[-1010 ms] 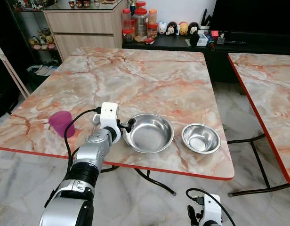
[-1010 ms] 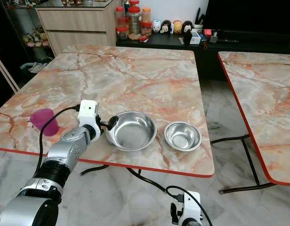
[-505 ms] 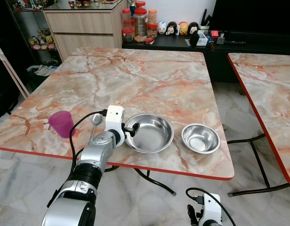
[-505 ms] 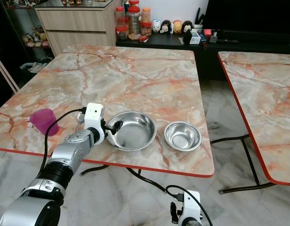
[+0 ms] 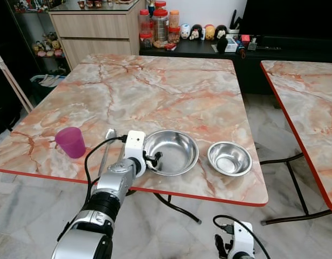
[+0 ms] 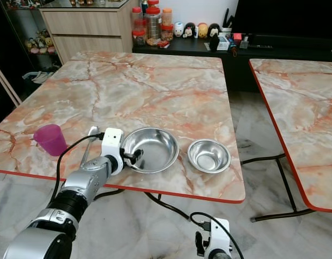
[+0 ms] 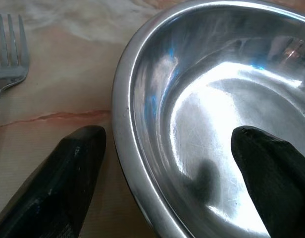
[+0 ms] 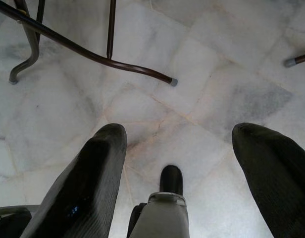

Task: Setting the table

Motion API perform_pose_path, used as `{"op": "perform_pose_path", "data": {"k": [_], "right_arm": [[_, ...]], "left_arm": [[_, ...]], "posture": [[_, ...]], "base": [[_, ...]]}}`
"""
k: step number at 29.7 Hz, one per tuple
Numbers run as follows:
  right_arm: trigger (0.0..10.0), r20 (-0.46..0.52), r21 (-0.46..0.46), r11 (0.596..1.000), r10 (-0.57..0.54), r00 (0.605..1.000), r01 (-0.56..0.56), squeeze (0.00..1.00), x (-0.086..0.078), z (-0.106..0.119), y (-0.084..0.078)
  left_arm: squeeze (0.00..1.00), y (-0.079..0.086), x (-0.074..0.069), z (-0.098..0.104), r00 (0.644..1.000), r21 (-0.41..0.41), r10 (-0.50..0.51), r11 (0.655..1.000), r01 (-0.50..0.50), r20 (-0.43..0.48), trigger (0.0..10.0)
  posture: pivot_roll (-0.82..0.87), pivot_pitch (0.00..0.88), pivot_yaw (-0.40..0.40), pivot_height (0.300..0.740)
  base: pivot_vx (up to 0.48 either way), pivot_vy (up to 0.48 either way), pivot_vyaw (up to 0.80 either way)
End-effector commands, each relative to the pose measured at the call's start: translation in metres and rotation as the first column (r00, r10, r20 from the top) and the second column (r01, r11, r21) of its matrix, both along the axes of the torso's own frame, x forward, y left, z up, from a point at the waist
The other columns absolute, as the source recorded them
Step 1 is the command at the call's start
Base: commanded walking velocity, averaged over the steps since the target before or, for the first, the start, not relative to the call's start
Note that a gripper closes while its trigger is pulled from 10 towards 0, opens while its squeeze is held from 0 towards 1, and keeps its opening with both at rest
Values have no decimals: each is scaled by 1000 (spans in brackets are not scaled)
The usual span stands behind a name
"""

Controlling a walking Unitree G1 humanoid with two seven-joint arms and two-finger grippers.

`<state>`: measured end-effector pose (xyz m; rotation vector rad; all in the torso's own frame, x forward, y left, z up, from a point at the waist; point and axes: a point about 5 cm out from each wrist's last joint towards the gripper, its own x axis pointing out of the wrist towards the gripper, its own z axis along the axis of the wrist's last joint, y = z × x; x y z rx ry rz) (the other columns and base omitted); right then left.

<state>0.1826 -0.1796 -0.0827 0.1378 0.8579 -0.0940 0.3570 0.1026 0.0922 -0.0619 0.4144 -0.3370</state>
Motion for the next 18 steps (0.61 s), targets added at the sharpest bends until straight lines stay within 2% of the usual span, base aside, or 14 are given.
{"op": "perform_pose_path", "data": {"k": [1,2,3,4,6,7,18], "right_arm": [[10000,-5,0,1000,5,1000,-5,0,0,0,0],[10000,-5,0,1000,5,1000,-5,0,0,0,0],[10000,-5,0,1000,6,1000,-6,0,0,0,0],[10000,-4,0,1000,9,1000,-9,0,1,0,1],[10000,-4,1,1000,10,1000,-10,0,1,0,1],[10000,-4,1,1000,13,1000,-13,0,1,0,1],[10000,-5,0,1000,27,1000,-27,0,1,0,3]], "left_arm": [[0,0,0,-2,1000,15,-8,1000,8,-16,10000],[0,0,-1,-2,1000,18,-10,1000,10,-16,10000],[0,0,-1,-2,1000,20,-11,1000,11,-16,9490],[0,2,-1,-3,1000,24,-10,1000,10,-15,3333],[0,2,-1,-3,1000,25,-9,1000,10,-15,3333],[0,3,-1,-3,1000,27,-8,1000,8,-14,0],[0,3,-1,-2,1000,34,-8,999,9,-15,0]], "posture": [[-23,0,-1,740],[-22,0,-1,740],[-21,0,-1,740],[-20,0,-1,740],[-20,0,-1,740],[-20,0,-1,740],[-17,0,0,740]], "base": [[0,0,0],[0,0,0],[0,0,0],[0,0,0],[0,0,0],[0,0,0],[0,0,0]]}}
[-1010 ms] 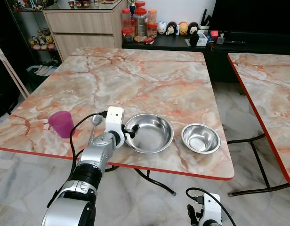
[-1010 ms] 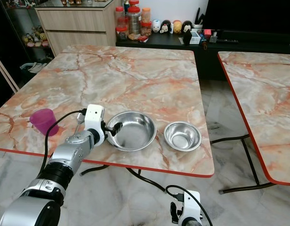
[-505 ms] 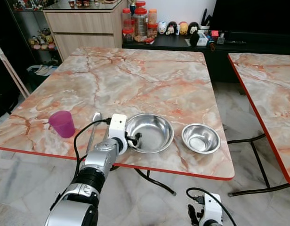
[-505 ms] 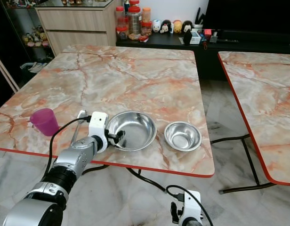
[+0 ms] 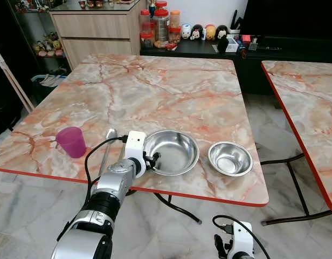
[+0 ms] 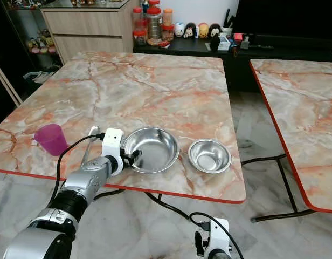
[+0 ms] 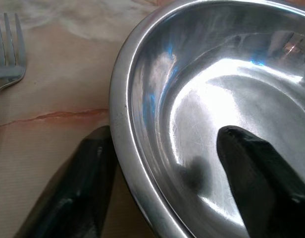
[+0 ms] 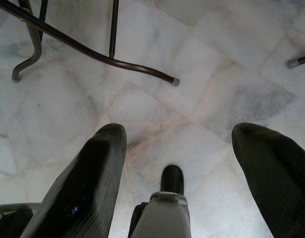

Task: Setting the table

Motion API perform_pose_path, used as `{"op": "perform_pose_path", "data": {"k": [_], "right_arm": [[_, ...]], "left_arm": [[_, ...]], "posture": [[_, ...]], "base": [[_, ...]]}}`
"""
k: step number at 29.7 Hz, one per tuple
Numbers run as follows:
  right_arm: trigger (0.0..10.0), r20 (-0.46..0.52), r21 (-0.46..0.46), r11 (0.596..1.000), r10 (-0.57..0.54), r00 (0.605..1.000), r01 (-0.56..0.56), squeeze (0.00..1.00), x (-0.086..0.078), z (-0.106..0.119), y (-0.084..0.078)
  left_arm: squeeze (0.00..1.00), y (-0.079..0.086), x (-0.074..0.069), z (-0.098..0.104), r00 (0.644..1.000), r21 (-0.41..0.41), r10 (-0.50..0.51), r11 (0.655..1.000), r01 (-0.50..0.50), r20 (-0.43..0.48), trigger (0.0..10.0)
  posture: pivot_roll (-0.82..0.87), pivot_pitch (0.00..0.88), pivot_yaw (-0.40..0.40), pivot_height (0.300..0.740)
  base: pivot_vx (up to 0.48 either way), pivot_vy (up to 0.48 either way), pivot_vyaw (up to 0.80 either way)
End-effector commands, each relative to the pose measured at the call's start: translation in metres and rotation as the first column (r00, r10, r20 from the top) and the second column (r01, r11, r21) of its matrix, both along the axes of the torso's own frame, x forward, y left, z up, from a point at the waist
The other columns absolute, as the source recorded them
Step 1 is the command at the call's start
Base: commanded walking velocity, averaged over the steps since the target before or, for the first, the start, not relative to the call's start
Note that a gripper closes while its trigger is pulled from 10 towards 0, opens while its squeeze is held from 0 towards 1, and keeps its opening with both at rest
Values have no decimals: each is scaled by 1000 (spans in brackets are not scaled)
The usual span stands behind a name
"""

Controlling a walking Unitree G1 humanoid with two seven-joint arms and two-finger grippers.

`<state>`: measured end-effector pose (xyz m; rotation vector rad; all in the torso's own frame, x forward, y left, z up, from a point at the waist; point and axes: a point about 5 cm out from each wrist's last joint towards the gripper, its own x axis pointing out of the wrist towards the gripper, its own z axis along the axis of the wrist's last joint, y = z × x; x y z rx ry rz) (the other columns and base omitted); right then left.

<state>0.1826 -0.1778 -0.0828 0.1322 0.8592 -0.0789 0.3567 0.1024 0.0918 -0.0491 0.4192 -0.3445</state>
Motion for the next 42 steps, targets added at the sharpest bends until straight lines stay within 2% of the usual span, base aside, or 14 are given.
{"op": "perform_pose_path", "data": {"k": [1,7,18,27,33,35,36,37,38,42], "right_arm": [[10000,-5,-1,1000,11,1000,-11,0,1,0,1],[10000,0,3,1000,9,1000,-9,0,3,1,2],[10000,1,11,1000,4,1000,-4,0,3,1,4],[10000,5,7,1000,0,1000,0,0,5,2,3],[10000,8,8,1000,0,1000,0,0,6,3,3],[10000,10,8,1000,-1,1000,1,0,7,3,2],[10000,10,8,1000,-1,1000,1,0,7,3,2],[10000,11,8,1000,-2,1000,2,0,7,3,2],[10000,11,8,1000,-2,1000,2,0,7,3,2],[10000,10,7,1000,-4,1000,4,0,7,3,1]], "left_arm": [[0,3,0,-2,1000,23,2,1000,-1,-13,0],[0,7,-2,-9,998,62,13,998,-9,-56,0],[0,11,-3,-11,998,99,10,995,-4,-64,0],[0,10,-3,-9,998,68,30,997,-26,-63,0],[0,12,1,-2,998,28,69,997,-68,-8,0],[0,11,4,5,993,-58,112,992,-110,28,0],[0,11,4,5,993,-58,112,992,-110,28,0],[0,11,4,7,990,-113,137,985,-132,33,0],[0,11,4,7,990,-113,137,985,-132,33,0],[0,11,4,8,984,-215,175,963,-162,44,0]], "posture": [[-17,0,0,740],[-15,0,-2,740],[-13,0,2,740],[-12,0,-3,740],[-14,0,-6,740],[-16,0,-8,740],[-16,0,-8,740],[-18,0,-8,740],[-18,0,-8,740],[-19,0,-7,740]], "base": [[0,0,0],[0,0,0],[0,0,0],[0,0,0],[0,0,0],[0,0,0],[0,0,0],[0,0,0],[0,0,0],[0,0,0]]}}
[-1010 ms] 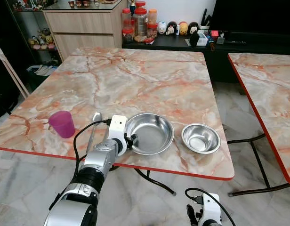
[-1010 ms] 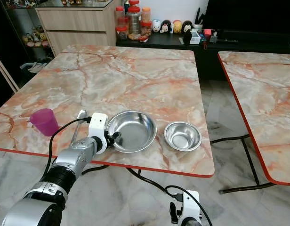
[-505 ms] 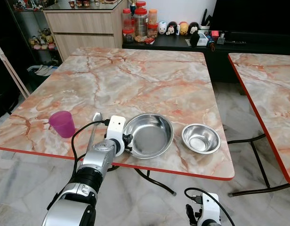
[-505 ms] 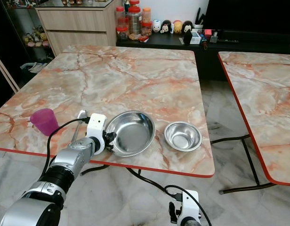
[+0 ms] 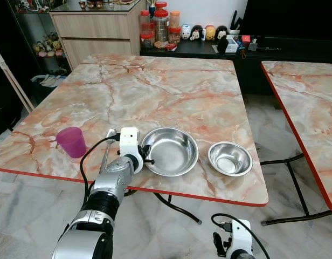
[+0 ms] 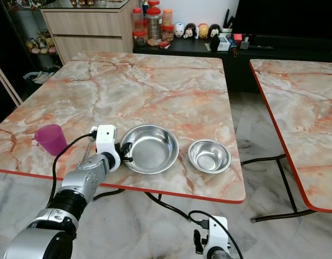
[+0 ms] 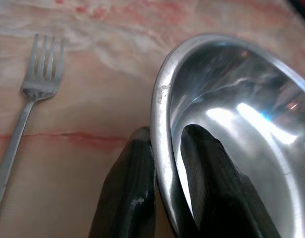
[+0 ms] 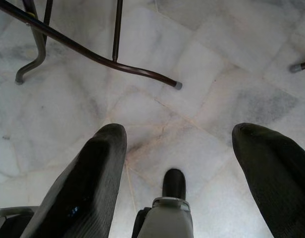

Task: Setting the table

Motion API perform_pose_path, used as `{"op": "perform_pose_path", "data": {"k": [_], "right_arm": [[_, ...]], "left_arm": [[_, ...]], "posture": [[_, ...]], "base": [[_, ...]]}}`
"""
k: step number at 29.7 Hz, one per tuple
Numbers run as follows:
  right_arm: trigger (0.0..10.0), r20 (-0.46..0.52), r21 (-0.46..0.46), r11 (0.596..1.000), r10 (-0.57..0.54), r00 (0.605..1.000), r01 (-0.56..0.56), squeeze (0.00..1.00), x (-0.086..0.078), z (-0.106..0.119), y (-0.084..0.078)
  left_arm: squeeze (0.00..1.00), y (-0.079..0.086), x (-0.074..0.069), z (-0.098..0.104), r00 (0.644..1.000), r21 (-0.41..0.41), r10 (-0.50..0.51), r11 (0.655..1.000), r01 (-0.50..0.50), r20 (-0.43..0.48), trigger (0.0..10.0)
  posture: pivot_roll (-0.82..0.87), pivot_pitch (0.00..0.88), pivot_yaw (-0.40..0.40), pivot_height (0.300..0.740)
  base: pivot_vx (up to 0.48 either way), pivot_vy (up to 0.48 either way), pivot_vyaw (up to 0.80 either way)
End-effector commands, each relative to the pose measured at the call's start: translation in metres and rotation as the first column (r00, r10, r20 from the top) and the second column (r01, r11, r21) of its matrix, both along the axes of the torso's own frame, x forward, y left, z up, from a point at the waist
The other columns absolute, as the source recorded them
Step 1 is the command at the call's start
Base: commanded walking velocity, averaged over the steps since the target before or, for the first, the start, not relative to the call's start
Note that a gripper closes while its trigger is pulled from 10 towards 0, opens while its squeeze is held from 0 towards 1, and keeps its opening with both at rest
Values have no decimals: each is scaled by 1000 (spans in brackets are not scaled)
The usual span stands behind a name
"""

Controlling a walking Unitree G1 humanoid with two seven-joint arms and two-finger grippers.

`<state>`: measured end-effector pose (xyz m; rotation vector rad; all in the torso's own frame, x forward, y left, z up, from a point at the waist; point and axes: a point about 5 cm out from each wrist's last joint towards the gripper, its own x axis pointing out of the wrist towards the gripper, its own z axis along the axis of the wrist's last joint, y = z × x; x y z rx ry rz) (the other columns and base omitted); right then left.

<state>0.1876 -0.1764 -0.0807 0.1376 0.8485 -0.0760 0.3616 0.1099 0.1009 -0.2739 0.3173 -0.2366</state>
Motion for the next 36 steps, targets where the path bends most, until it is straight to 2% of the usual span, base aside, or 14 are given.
{"op": "perform_pose_path", "data": {"k": [1,2,3,5,11,12,20,21,22,24,26,29,32,36], "right_arm": [[10000,-2,1,1000,-5,1000,5,0,2,1,0],[10000,-2,0,1000,-4,1000,4,0,1,0,-1],[10000,-5,-3,1000,-3,1000,3,0,0,0,-2],[10000,-8,-5,1000,5,1000,-5,0,0,0,-1],[10000,-6,-5,1000,16,1000,-16,0,1,0,-1],[10000,-5,-5,1000,16,1000,-16,0,1,0,-1],[10000,-5,-6,1000,16,1000,-16,0,2,1,-1],[10000,-5,-6,1000,16,1000,-16,0,2,1,-1],[10000,-5,-11,1000,23,1000,-23,0,1,0,-1],[10000,-3,-15,1000,27,1000,-27,0,-1,0,-1],[10000,-1,-15,1000,25,1000,-25,0,-1,0,-1],[10000,8,-12,1000,19,1000,-19,0,0,1,-2],[10000,13,-10,1000,15,1000,-15,0,1,1,-2],[10000,18,-12,1000,13,1000,-13,0,3,2,-4]], "left_arm": [[0,3,0,2,999,-47,34,998,-33,32,2039],[0,3,0,5,997,-75,46,996,-42,54,2039],[0,3,1,11,994,-139,67,989,-54,90,10000],[0,3,1,16,990,-181,80,982,-58,118,10000],[0,4,2,20,985,-215,95,975,-62,143,9843],[0,4,2,20,984,-214,100,975,-68,144,5647],[0,5,2,20,982,-218,112,973,-78,150,5647],[0,5,2,20,981,-225,117,971,-80,157,0],[0,10,3,30,957,-269,191,955,-129,219,10000],[0,19,1,34,918,-288,283,936,-202,278,10000],[0,20,0,34,912,-283,293,936,-211,287,10000],[0,21,-2,40,879,-253,319,938,-238,354,10000],[0,21,-2,46,862,-247,328,937,-245,387,10000],[0,24,-2,54,826,-280,372,921,-272,423,10000]], "posture": [[-19,0,-7,740],[-22,0,-7,740],[-19,0,-9,740],[-18,0,-8,740],[-16,0,-8,740],[-16,0,-8,740],[-16,0,-8,740],[-15,0,-6,740],[-25,0,2,740],[-27,0,3,740],[-27,0,3,740],[-24,0,-8,740],[-18,0,-15,740],[-17,0,-18,740]], "base": [[0,0,0],[0,0,0],[0,0,0],[0,0,0],[0,0,0],[0,0,0],[0,0,0],[0,0,0],[0,0,0],[0,0,0],[0,0,0],[0,0,0],[0,0,0],[0,0,0]]}}
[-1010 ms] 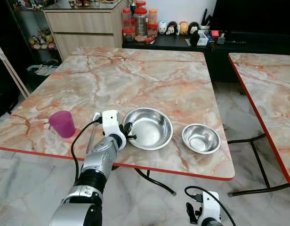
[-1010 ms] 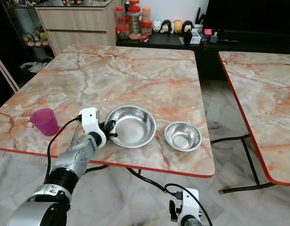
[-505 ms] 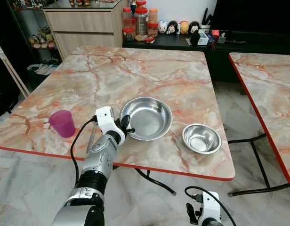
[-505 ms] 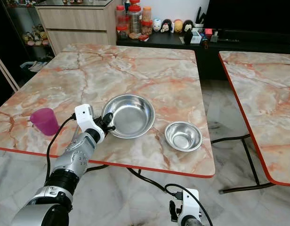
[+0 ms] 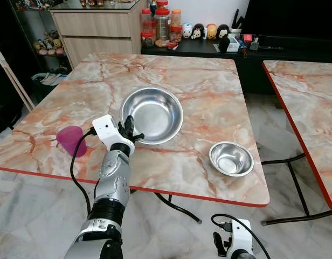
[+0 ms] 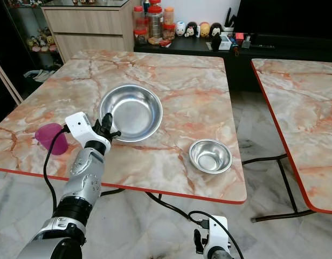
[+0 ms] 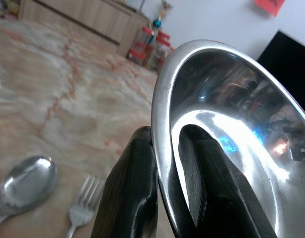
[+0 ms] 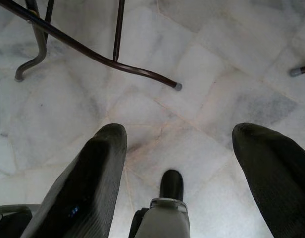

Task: Setting the table

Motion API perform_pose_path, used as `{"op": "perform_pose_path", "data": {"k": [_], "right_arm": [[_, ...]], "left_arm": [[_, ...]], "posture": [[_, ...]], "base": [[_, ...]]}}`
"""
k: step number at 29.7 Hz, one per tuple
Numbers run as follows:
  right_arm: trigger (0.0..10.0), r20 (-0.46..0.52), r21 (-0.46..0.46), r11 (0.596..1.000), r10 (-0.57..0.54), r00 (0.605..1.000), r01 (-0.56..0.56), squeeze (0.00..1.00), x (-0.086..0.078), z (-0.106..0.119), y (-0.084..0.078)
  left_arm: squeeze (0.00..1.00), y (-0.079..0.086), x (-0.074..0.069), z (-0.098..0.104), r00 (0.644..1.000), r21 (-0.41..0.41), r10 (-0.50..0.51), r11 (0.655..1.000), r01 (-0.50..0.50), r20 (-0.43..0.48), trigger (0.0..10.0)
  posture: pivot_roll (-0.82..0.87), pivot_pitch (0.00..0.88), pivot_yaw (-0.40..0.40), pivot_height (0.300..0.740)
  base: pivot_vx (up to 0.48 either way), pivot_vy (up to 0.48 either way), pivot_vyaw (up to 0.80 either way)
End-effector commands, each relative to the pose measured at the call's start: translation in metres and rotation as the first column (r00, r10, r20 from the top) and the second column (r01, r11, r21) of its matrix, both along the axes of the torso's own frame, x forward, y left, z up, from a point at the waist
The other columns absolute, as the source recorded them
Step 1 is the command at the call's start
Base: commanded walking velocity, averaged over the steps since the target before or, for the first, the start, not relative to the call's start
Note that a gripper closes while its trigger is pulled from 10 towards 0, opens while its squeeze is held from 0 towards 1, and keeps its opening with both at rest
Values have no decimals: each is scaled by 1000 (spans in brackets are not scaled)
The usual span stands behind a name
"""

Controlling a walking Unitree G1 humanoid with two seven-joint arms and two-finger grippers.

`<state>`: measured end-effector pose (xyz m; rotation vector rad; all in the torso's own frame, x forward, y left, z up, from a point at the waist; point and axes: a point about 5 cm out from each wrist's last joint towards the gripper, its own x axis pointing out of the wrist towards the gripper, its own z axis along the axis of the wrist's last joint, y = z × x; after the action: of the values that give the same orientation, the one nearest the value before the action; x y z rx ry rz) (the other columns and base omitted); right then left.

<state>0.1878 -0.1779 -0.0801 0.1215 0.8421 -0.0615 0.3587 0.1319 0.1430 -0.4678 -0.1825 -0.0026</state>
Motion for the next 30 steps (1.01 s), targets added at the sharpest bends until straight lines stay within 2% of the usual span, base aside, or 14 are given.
{"op": "perform_pose_path", "data": {"k": [1,6,11,14,21,25,30], "right_arm": [[10000,11,-3,1000,-6,1000,6,0,3,2,-2],[10000,26,-1,1000,-29,999,29,0,6,4,-5],[10000,19,-8,1000,-20,1000,20,0,6,3,-6],[10000,13,-10,999,-32,999,32,0,4,3,-6],[10000,-14,-16,998,-57,998,57,0,0,0,-7],[10000,-21,-23,997,-75,997,75,0,-3,-1,-10],[10000,-20,-26,997,-77,997,77,0,-4,-1,-11]], "left_arm": [[0,2,1,12,998,3,25,1000,-25,56,10000],[0,4,-3,7,997,33,57,998,-59,57,10000],[0,2,-4,7,997,70,48,996,-53,68,10000],[0,5,-2,14,994,60,64,996,-70,93,10000],[0,7,-1,17,992,64,76,994,-83,104,10000],[0,9,-2,18,990,57,87,994,-94,109,10000],[0,13,-1,19,988,53,102,993,-108,114,10000]], "posture": [[-17,0,-18,740],[-18,0,-22,740],[-12,0,-31,740],[-7,0,-31,740],[-10,0,-26,740],[-12,0,-20,740],[-11,0,-22,740]], "base": [[0,0,0],[0,0,0],[0,0,0],[0,0,0],[0,-34,0],[0,-240,-606],[0,-251,0]]}}
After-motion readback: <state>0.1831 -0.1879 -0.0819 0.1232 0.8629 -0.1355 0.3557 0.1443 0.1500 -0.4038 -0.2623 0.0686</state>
